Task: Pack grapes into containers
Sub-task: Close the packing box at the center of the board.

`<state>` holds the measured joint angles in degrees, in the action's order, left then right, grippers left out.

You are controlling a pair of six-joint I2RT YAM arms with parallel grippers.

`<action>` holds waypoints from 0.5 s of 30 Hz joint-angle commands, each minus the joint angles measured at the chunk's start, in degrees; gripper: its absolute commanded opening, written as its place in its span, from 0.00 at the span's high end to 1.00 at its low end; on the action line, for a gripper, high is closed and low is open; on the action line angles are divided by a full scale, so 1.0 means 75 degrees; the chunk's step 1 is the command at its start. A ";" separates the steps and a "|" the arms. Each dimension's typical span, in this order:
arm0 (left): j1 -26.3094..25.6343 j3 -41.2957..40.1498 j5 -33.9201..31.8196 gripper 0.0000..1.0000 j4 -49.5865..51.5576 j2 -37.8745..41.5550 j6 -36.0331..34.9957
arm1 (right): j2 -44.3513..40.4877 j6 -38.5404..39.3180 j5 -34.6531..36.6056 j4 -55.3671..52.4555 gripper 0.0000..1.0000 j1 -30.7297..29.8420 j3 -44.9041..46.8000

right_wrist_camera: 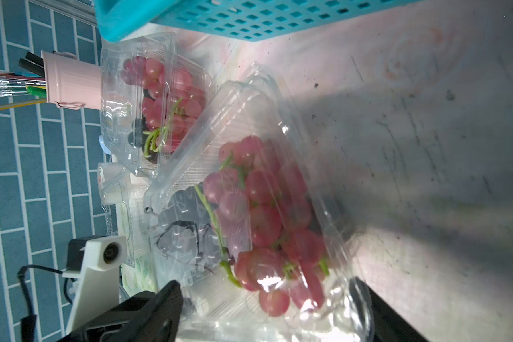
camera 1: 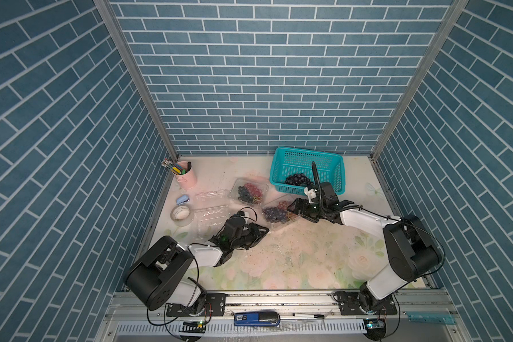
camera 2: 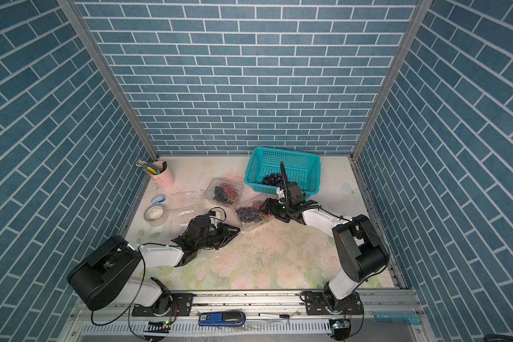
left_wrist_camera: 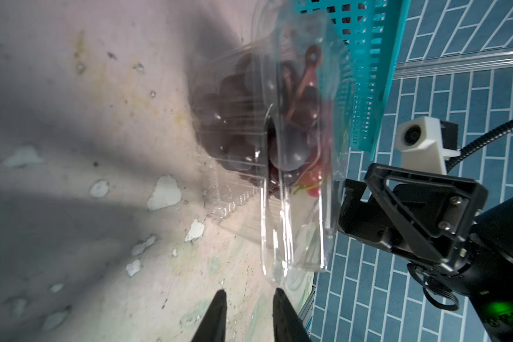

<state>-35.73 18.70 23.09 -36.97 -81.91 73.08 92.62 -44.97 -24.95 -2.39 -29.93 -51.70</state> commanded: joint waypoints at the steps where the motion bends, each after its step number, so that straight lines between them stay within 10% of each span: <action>1: -0.0036 -0.0053 -0.0067 0.70 -0.0068 0.0050 -0.0016 | -0.0124 -0.0302 0.0118 0.0187 0.14 -0.0150 -0.0030; 15: -0.0030 -0.0287 -0.0150 0.64 0.0079 0.0681 -0.0009 | -0.0097 -0.0568 0.0221 0.0406 0.15 -0.0579 0.0091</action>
<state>-35.77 17.54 22.50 -37.06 -78.48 73.63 92.62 -47.83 -23.77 -0.40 -34.02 -51.59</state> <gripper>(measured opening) 0.362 0.848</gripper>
